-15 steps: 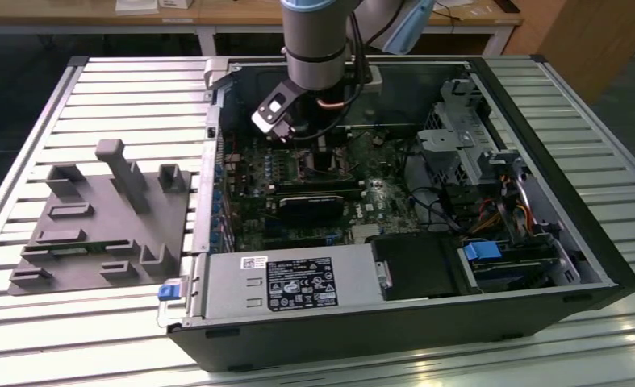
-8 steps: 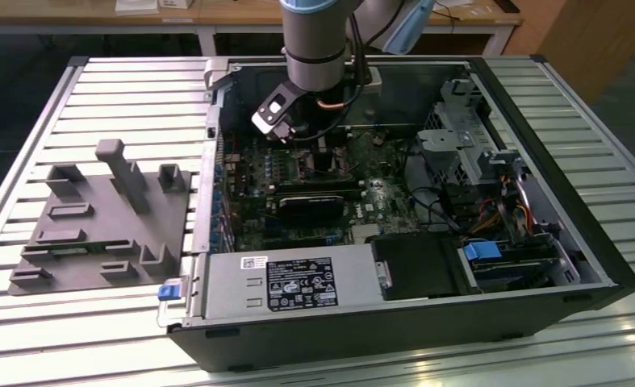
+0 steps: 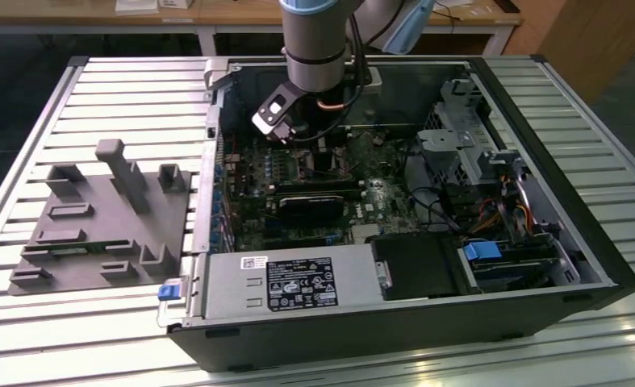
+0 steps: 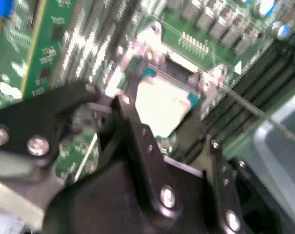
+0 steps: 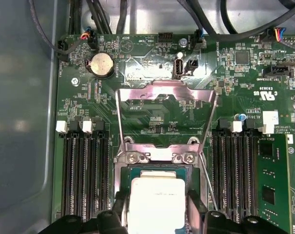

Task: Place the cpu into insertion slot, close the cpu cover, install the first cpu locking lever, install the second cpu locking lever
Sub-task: 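Place the cpu into insertion slot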

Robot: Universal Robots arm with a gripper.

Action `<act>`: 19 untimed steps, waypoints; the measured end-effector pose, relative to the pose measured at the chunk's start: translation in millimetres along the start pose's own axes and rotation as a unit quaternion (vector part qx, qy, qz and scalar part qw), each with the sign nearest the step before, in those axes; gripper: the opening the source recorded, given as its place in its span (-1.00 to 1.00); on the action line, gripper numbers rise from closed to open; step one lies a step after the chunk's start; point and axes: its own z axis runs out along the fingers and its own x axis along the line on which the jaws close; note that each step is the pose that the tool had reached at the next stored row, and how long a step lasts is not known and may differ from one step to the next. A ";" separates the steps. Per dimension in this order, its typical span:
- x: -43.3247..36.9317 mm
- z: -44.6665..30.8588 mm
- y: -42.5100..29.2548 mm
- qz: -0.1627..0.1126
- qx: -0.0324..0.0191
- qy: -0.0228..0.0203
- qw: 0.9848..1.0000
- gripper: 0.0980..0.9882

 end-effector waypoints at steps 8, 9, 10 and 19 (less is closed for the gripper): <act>-0.2 -2.6 0.1 0.000 0.000 -0.001 1.000 0.13; -0.1 -2.8 0.1 0.000 0.000 -0.002 1.000 0.13; -0.2 -2.9 0.1 0.000 0.000 -0.003 1.000 0.13; -0.2 -4.1 0.2 0.000 0.000 -0.005 1.000 0.13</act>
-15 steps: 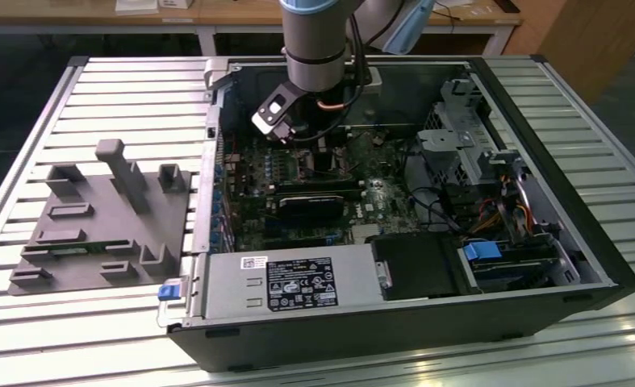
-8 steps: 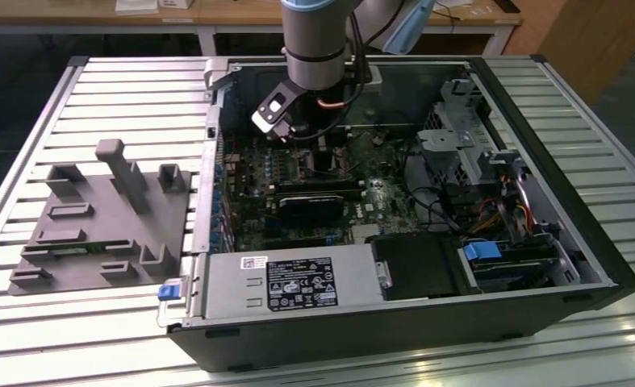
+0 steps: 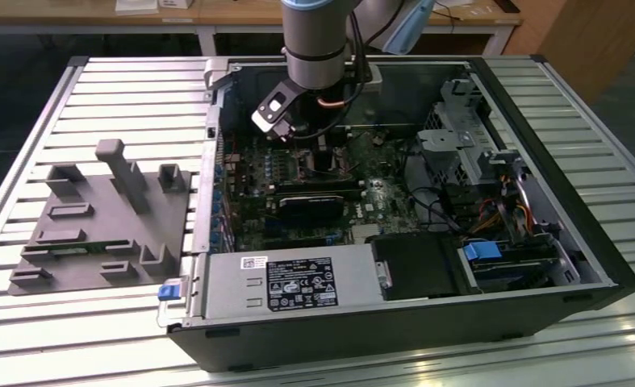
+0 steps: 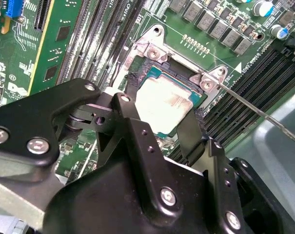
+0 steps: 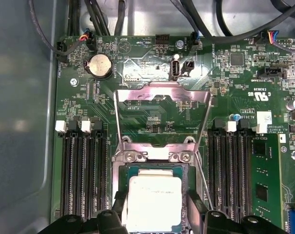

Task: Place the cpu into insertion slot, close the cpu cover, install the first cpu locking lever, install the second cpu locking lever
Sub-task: 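Place the cpu into insertion slot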

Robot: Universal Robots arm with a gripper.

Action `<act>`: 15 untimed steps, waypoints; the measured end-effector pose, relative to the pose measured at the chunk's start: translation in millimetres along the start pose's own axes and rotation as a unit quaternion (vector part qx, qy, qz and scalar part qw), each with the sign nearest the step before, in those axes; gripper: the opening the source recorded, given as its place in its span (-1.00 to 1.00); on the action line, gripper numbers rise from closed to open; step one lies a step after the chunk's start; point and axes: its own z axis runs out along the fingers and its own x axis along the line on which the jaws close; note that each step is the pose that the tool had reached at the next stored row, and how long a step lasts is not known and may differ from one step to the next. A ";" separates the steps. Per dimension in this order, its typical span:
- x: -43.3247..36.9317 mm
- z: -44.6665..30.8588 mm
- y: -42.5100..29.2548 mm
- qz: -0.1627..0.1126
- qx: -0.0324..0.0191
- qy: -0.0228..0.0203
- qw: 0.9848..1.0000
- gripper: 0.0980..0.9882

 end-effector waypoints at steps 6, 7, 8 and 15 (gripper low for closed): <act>0.0 -0.1 0.0 0.000 0.000 -0.003 1.000 0.13; 0.1 0.0 0.0 0.000 0.000 -0.004 1.000 0.13; 0.1 0.0 0.0 0.000 0.000 -0.005 1.000 0.13; 0.1 -1.9 0.2 -0.001 0.000 -0.007 1.000 0.13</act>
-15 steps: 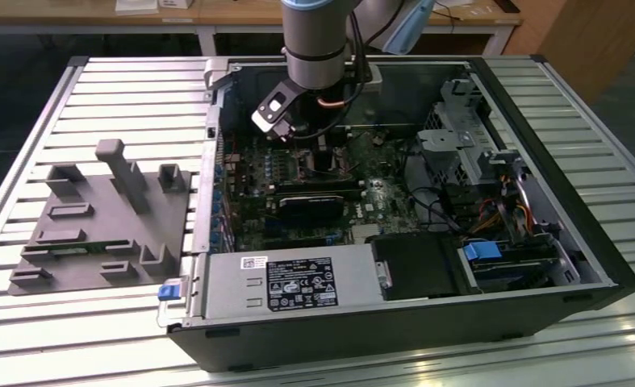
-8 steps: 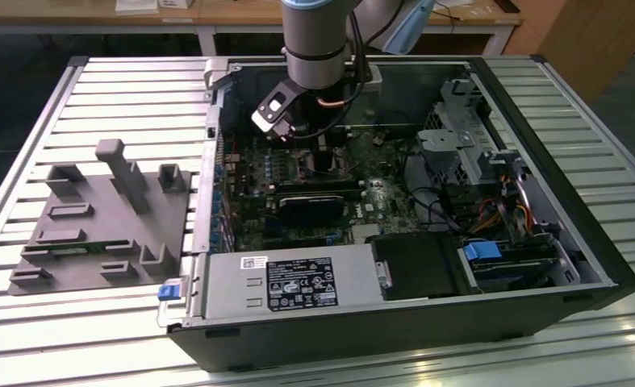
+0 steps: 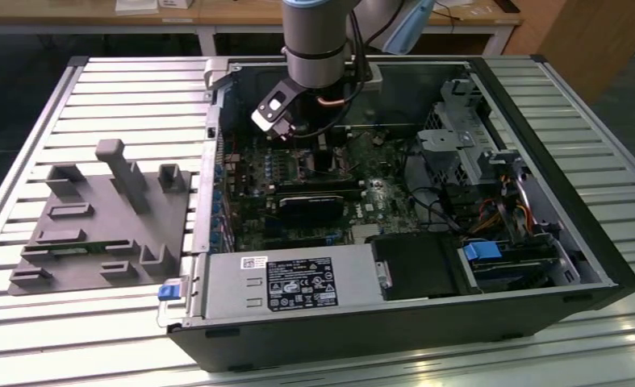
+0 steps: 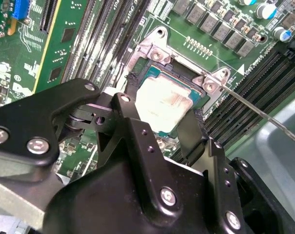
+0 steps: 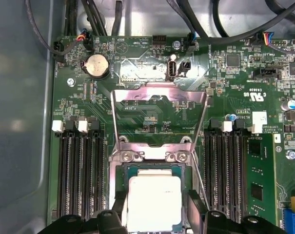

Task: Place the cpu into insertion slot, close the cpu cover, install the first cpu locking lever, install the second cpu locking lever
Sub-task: 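Place the cpu into insertion slot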

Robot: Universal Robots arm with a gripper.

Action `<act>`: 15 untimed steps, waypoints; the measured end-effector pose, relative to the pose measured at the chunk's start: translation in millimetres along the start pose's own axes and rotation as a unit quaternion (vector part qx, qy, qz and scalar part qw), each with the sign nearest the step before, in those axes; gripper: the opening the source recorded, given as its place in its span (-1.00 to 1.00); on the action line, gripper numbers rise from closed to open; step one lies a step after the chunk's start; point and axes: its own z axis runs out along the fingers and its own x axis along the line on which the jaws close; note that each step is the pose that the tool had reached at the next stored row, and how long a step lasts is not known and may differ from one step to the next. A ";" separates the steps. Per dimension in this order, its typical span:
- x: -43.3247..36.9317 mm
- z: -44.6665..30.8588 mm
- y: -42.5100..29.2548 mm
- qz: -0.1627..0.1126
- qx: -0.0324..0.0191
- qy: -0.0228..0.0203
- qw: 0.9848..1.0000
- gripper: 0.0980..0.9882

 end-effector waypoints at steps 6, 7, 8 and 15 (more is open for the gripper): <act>0.0 -5.5 0.5 0.000 0.000 0.000 1.000 0.13; 0.0 -5.5 0.5 0.000 0.000 0.000 1.000 0.13; 0.0 -5.5 0.5 0.000 0.000 0.000 1.000 0.13; 0.0 -5.7 0.5 0.000 0.000 0.000 1.000 -0.05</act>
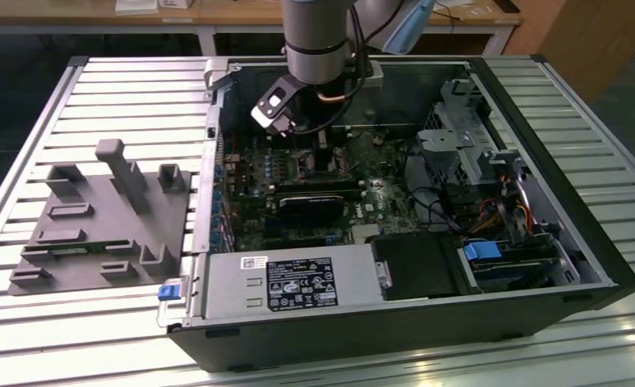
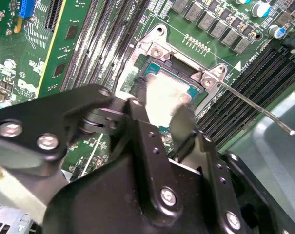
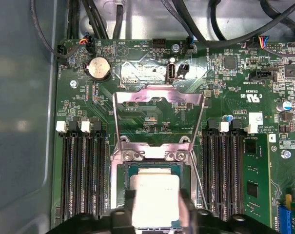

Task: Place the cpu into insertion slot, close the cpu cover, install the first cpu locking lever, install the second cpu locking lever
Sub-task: 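Place the cpu into insertion slot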

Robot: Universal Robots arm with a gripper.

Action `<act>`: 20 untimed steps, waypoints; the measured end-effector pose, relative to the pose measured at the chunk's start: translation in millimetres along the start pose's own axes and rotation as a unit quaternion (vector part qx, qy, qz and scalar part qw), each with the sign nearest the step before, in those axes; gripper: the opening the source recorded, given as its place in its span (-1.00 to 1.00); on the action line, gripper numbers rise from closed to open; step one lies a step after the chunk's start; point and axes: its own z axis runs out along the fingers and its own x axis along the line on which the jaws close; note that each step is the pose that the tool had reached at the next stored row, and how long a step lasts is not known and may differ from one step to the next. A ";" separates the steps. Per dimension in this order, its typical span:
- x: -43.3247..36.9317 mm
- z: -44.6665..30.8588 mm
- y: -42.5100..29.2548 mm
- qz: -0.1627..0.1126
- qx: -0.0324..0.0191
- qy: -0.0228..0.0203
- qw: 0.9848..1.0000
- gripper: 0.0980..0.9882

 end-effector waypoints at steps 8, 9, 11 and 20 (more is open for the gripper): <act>0.0 -0.1 0.0 0.000 0.000 0.000 1.000 -0.84; 0.0 -0.1 0.0 0.000 0.000 0.000 1.000 -0.84; 0.0 -0.2 0.0 0.000 0.000 0.000 1.000 -0.99; 0.0 -11.2 1.0 0.000 0.000 0.000 1.000 -0.99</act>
